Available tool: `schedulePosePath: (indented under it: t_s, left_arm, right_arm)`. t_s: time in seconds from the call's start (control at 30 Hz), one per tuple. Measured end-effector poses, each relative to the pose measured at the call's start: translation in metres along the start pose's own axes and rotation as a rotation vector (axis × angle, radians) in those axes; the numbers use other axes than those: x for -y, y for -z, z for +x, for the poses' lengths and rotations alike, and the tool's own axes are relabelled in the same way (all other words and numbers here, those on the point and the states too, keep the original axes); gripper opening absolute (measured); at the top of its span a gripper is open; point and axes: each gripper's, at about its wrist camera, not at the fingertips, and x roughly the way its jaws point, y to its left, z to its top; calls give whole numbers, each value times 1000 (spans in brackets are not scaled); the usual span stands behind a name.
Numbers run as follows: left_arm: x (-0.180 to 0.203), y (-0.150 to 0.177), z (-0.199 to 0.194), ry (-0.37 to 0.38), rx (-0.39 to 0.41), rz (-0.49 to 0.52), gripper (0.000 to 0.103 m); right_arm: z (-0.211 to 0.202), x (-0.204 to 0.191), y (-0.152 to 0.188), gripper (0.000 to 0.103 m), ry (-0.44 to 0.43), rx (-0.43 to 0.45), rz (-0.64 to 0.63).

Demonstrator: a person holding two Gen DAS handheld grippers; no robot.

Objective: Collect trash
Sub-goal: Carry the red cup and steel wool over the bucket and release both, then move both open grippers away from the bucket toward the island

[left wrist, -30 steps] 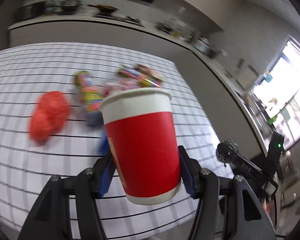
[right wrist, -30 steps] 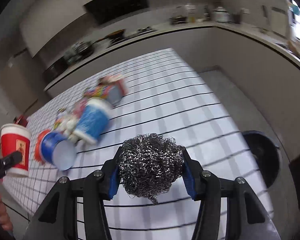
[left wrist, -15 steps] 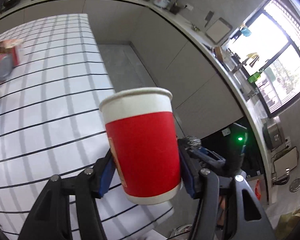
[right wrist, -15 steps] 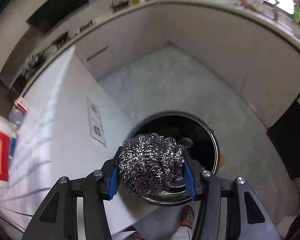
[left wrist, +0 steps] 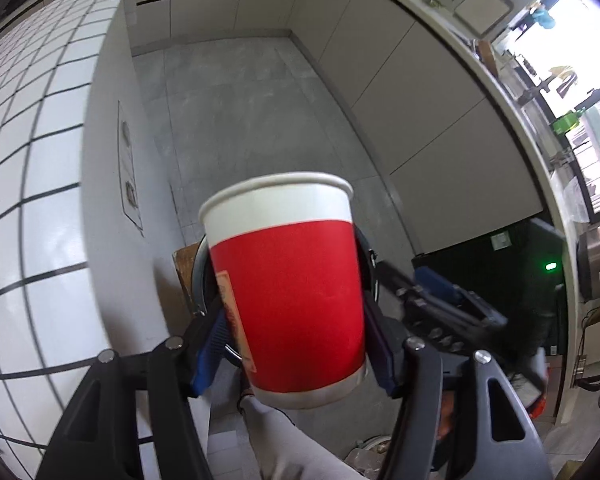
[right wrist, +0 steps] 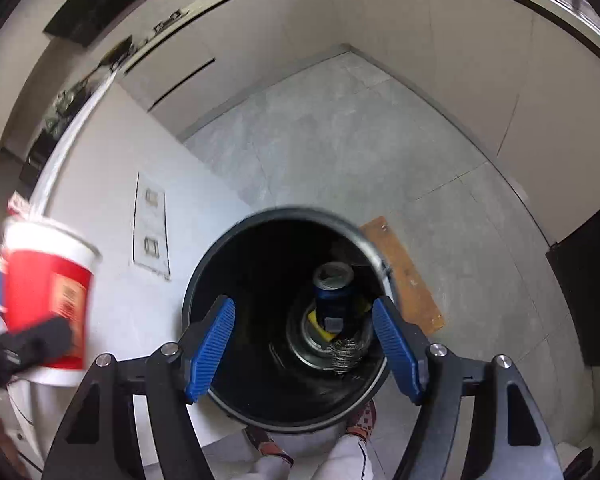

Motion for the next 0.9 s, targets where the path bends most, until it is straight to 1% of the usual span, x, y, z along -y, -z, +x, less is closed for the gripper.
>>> schedulePosePath:
  t_s: [0.1, 0.17, 0.2, 0.3, 0.37, 0.47, 0.53, 0.6, 0.67, 0.77, 0.87, 0.9]
  left_arm:
    - [6, 1, 9, -45, -37, 9, 65]
    - [9, 2, 14, -72, -70, 7, 73]
    - [11, 1, 13, -78, -73, 4, 74]
    - [9, 3, 1, -80, -63, 10, 78]
    - [9, 4, -9, -58, -53, 11, 78]
    - [10, 1, -25, -36, -16, 7, 78]
    - [5, 3, -46, -13, 18, -3, 78]
    - [-2, 5, -67, -13, 54, -9, 78]
    - [-12, 4, -85, -16, 92, -24, 78]
    - [-41, 9, -111, -31, 144, -69, 78]
    - [-87, 25, -141, -57, 190, -132, 78]
    - [-103, 30, -142, -65, 204, -151, 78]
  right_arm:
    - [-9, 12, -8, 73, -10, 25, 30]
    - [-17, 15, -13, 73, -8, 44, 32]
    - [-20, 15, -13, 73, -8, 53, 34]
    - [-30, 16, -17, 73, -11, 81, 41]
    - [-35, 14, -18, 73, -13, 96, 42]
    - [-42, 7, -20, 73, -23, 108, 31]
    - [-49, 0, -20, 73, -32, 120, 22]
    - [-56, -10, -21, 73, -46, 133, 8]
    - [-62, -30, -22, 73, -63, 144, -18]
    - [-69, -61, -20, 73, -92, 153, -58]
    - [-75, -105, -12, 73, -121, 166, -105]
    - [-76, -119, -10, 73, -131, 169, -119]
